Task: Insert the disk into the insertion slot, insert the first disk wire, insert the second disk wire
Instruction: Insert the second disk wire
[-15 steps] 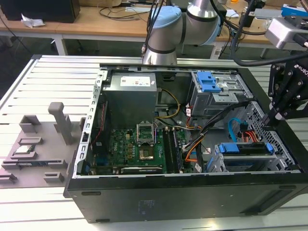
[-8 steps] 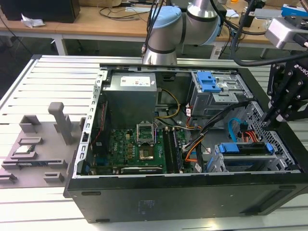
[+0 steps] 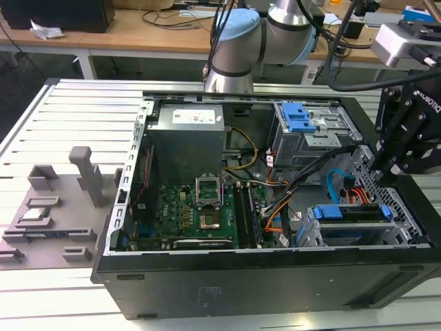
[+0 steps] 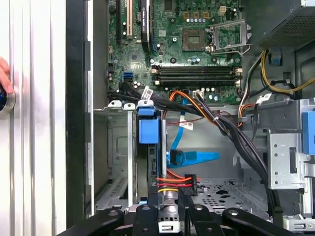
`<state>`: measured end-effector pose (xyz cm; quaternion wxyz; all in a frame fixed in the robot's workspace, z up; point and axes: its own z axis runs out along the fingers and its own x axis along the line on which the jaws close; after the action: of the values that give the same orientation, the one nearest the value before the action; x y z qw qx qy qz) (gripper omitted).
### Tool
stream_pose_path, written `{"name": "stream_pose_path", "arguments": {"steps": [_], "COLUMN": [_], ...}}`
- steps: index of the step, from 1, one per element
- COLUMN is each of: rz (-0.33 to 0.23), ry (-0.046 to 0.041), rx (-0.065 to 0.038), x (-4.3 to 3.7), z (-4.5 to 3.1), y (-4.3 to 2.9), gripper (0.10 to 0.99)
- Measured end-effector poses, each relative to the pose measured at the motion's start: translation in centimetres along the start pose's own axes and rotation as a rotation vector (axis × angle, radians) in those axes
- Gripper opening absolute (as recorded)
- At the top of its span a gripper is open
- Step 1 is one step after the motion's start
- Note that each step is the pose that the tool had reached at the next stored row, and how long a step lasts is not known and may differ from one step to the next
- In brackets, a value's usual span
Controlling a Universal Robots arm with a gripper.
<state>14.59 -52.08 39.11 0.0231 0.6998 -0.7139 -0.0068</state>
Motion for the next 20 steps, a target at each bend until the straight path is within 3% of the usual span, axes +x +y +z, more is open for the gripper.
{"name": "stream_pose_path", "arguments": {"steps": [3,6,9,14,17,18,20], "rz": [0.000,0.000,0.000,0.000,0.000,0.000,0.000], "ry": [0.0000,-0.0001,0.0007,0.0007,0.0008,0.0005,0.0007], "rx": [0.000,0.000,0.000,0.000,0.000,0.000,0.000], "x": [-0.32,-0.66,-0.85,-0.85,-0.85,-0.82,0.32], "z": [0.02,0.34,1.60,1.82,1.89,1.91,1.98], "y": [0.52,1.87,2.81,2.86,2.86,2.86,2.85], "gripper": [0.302,0.302,0.302,0.302,0.106,0.106,0.106]}}
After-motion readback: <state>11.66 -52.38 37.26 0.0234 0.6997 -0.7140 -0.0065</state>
